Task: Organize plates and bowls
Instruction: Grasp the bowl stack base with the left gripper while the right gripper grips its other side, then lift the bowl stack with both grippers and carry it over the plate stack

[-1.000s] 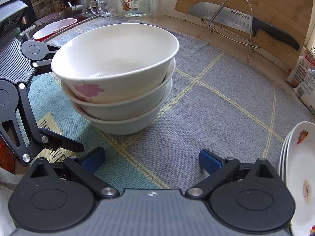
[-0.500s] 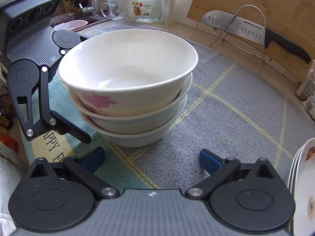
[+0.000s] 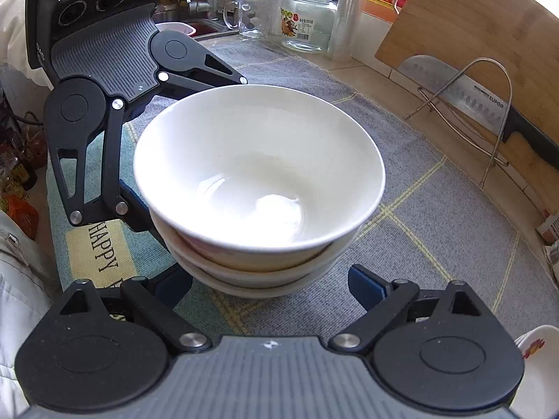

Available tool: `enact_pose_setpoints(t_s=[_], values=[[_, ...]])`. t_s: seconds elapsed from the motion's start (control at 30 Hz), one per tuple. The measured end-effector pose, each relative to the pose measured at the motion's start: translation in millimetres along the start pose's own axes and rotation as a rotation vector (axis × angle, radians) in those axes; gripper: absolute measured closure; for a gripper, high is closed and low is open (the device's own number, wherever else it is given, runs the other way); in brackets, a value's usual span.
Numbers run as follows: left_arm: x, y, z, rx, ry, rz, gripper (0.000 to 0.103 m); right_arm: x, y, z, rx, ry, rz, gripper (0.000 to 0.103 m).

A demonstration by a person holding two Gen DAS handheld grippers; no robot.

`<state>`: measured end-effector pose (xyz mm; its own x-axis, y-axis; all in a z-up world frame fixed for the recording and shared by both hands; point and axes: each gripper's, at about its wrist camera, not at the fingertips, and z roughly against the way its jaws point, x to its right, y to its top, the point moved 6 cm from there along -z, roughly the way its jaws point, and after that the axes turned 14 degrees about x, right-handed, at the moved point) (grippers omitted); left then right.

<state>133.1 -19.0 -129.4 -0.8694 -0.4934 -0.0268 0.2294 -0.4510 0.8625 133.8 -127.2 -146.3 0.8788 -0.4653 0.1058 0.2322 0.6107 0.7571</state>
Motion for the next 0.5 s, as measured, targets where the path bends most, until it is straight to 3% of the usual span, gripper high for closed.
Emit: enact_pose_setpoints(t_s=[0.5], values=[[-5.0, -1.0, -5.4, -0.014, -0.106, -0.002, 0.023, 2.2, 5.8, -5.9, -0.035, 0.07, -0.009, 0.019]])
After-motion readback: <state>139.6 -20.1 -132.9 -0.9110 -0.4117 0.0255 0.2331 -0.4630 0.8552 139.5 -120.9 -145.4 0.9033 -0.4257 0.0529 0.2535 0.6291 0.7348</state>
